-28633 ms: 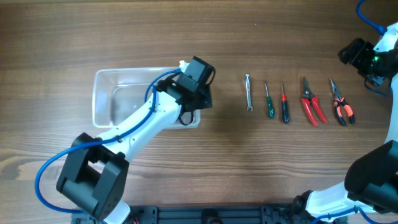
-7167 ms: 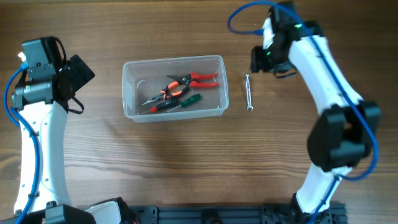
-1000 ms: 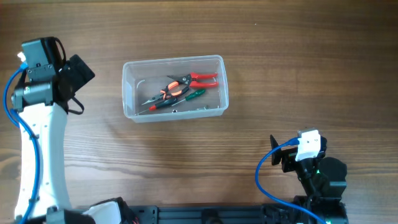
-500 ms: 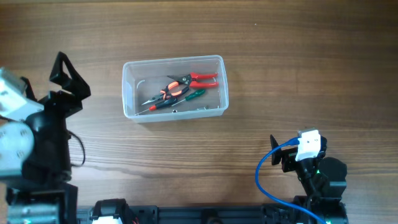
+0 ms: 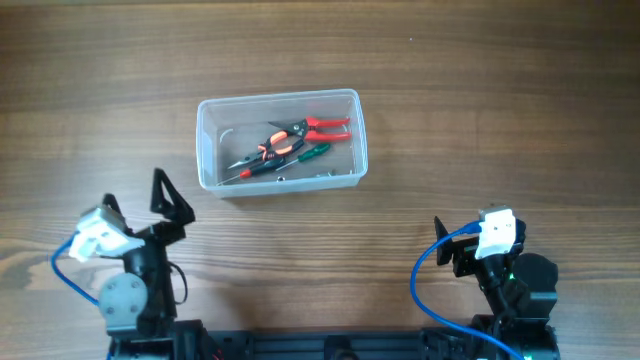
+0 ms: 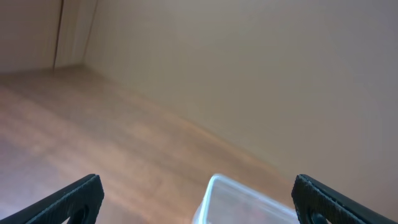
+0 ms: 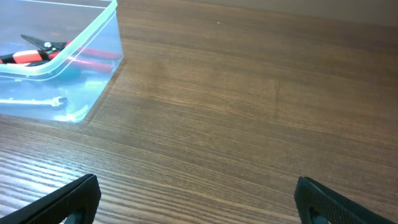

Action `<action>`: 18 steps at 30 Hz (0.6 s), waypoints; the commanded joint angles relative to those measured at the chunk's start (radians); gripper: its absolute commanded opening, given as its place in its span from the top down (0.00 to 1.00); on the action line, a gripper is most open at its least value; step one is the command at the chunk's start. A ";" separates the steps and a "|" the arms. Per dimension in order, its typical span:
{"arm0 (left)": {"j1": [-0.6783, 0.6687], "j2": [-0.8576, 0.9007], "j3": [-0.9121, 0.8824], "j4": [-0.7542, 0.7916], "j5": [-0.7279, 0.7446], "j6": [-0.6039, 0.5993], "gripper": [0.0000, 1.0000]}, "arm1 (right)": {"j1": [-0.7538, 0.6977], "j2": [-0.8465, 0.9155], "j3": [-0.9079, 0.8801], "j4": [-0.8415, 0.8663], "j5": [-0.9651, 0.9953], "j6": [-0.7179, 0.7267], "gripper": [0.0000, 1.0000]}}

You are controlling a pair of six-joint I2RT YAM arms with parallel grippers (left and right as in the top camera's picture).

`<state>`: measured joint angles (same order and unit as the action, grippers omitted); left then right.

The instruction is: Pack container

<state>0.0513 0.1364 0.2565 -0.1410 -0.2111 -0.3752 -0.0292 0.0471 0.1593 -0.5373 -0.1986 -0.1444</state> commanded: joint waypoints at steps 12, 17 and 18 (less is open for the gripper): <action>-0.008 -0.134 -0.143 -0.103 0.002 0.002 0.00 | 0.003 -0.012 -0.003 0.002 -0.005 -0.010 0.00; -0.008 -0.131 -0.142 -0.240 0.002 0.002 0.00 | 0.003 -0.012 -0.003 0.002 -0.005 -0.010 0.00; -0.008 -0.129 -0.142 -0.237 0.002 0.002 0.00 | 0.003 -0.012 -0.003 0.002 -0.005 -0.011 0.00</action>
<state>0.0513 0.0139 0.1211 -0.3687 -0.2111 -0.3752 -0.0292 0.0471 0.1593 -0.5373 -0.1986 -0.1444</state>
